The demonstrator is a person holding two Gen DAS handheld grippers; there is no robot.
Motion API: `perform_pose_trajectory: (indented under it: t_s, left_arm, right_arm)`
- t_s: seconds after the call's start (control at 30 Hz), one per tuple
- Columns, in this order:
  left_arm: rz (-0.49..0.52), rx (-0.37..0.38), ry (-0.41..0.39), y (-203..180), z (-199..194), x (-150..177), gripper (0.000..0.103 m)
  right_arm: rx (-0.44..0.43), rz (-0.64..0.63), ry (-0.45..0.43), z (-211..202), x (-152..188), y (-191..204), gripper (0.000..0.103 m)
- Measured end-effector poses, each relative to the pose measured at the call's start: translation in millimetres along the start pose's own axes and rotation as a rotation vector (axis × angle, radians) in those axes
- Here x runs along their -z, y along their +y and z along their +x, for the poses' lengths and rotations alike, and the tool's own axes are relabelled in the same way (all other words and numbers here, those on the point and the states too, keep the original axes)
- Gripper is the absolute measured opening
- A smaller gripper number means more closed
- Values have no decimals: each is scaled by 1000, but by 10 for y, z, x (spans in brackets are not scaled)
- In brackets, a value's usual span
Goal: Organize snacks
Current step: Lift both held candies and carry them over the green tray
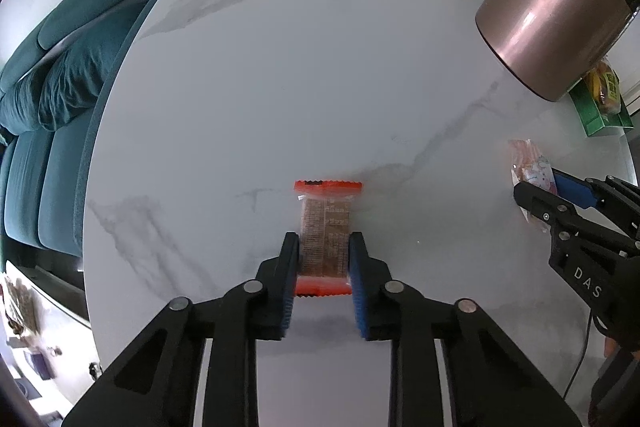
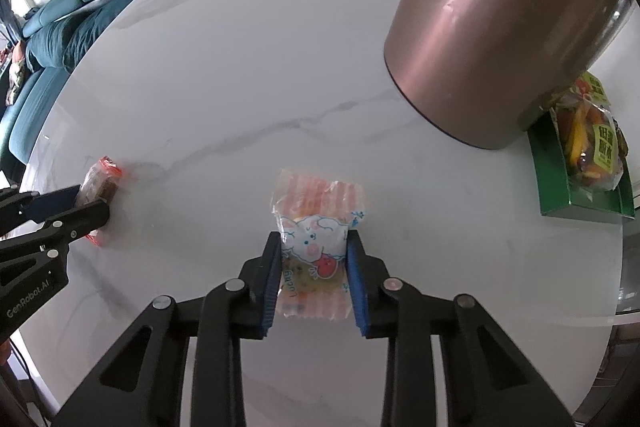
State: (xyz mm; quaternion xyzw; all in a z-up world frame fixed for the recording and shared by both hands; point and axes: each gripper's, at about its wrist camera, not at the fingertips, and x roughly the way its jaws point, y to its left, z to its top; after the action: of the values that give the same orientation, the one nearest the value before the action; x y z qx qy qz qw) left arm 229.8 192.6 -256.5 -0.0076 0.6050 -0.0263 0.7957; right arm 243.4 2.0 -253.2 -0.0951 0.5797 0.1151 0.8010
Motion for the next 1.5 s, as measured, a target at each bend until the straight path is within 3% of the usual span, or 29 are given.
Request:
perform_pose_trajectory:
  t_s: [0.57, 0.93, 1.27, 1.37, 1.43, 1.5]
  left_arm:
    - [21, 11, -32, 1, -80, -48, 20]
    - [75, 25, -48, -460, -169, -17, 20]
    - [-39, 14, -11, -290, -107, 77, 21]
    - [-54, 21, -6, -222, -80, 66, 27]
    - [-58, 39, 0, -205, -56, 63, 37]
    - [-52, 62, 5, -214, -24, 62, 37]
  right_arm:
    - [-43, 40, -55, -231, 123, -207, 35]
    - [-52, 59, -63, -331, 159, -329, 35]
    - [-82, 29, -46, -302, 182, -384, 35]
    - [-91, 19, -41, -301, 176, -385, 35]
    - [-95, 11, -38, -290, 162, -372, 35]
    - [-101, 7, -34, -288, 155, -411, 35]
